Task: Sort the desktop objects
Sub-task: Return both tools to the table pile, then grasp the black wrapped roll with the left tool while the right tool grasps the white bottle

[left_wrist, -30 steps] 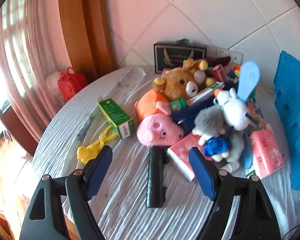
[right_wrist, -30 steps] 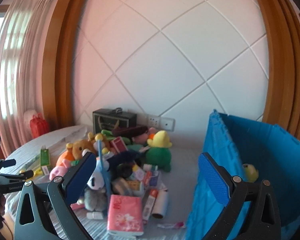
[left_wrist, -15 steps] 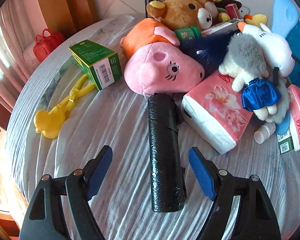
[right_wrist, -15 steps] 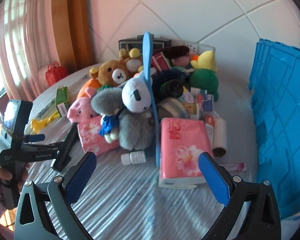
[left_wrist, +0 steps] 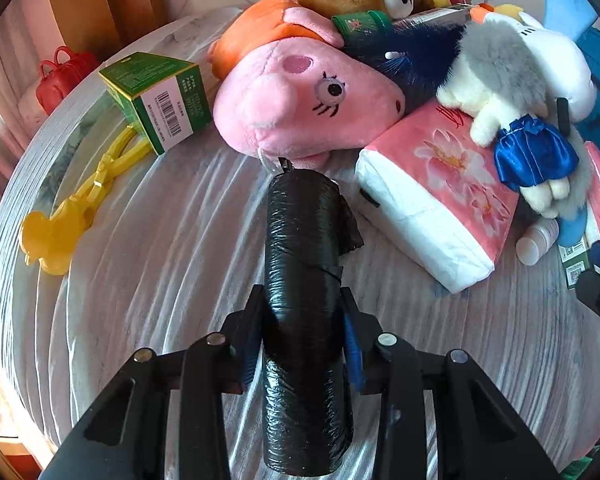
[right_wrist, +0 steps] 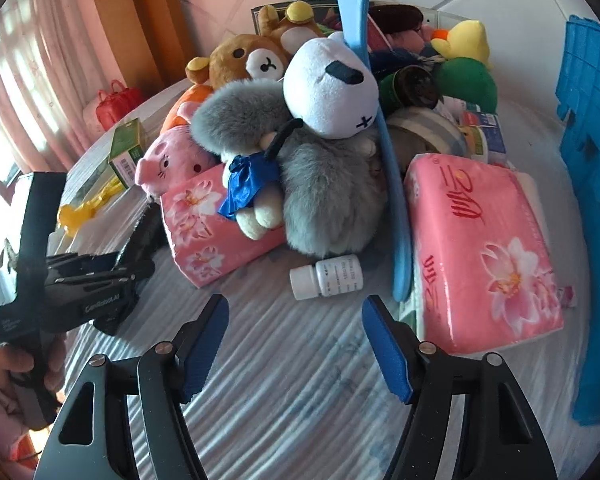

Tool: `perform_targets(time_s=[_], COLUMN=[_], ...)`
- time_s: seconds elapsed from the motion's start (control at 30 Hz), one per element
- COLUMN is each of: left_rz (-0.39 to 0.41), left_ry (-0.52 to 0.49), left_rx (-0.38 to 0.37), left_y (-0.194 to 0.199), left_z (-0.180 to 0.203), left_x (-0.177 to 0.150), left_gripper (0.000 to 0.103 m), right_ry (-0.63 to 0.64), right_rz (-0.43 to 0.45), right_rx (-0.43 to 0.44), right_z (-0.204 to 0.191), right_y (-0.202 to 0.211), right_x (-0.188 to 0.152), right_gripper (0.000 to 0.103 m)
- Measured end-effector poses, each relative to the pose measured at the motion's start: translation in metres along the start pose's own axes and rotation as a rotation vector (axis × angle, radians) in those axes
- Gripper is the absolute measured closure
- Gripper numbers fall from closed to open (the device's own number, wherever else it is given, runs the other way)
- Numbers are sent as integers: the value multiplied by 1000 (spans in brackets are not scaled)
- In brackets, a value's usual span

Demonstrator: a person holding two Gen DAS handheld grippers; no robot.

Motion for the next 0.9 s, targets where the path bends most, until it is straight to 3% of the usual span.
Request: perform_targets(time_s=[0.27, 0.33, 0.43, 0.57, 0.67, 0.77, 0.9], left_rz=[0, -2, -5, -2, -5, -5, -10], left_ry=[-2, 6, 19, 15, 15, 15, 23], left_rx=[1, -2, -9, 3, -4, -20, -41], left_y=[-1, -2, -1, 1, 3, 8, 16], left_z=[5, 5, 6, 9, 13, 18, 26], left_x=[2, 3, 1, -2, -6, -14, -28], left_gripper=[68, 68, 69, 68, 69, 69, 69], right_ry=[121, 138, 133, 69, 60, 66, 42], right_rz=[-21, -42, -52, -52, -74, -76, -74], right_rx=[-123, -108, -115, -156, -115, -103, -71], right_z=[1, -4, -8, 11, 15, 14, 13], right_y=[-39, -46, -52, -57, -65, -67, -57], right_x=[8, 5, -3, -1, -2, -5, -8], right_gripper=[24, 39, 42, 27, 28, 48, 50])
Point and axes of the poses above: each gripper's, at about its wrist camera, not at the fingertips, and y roughly against the way its jaws point, z to its right, x to its top, the point moved 9 cm from there along -y, roughly the way its jaws point, and after that the axes turned 5 degrees about -y, right-handed, at the moved point
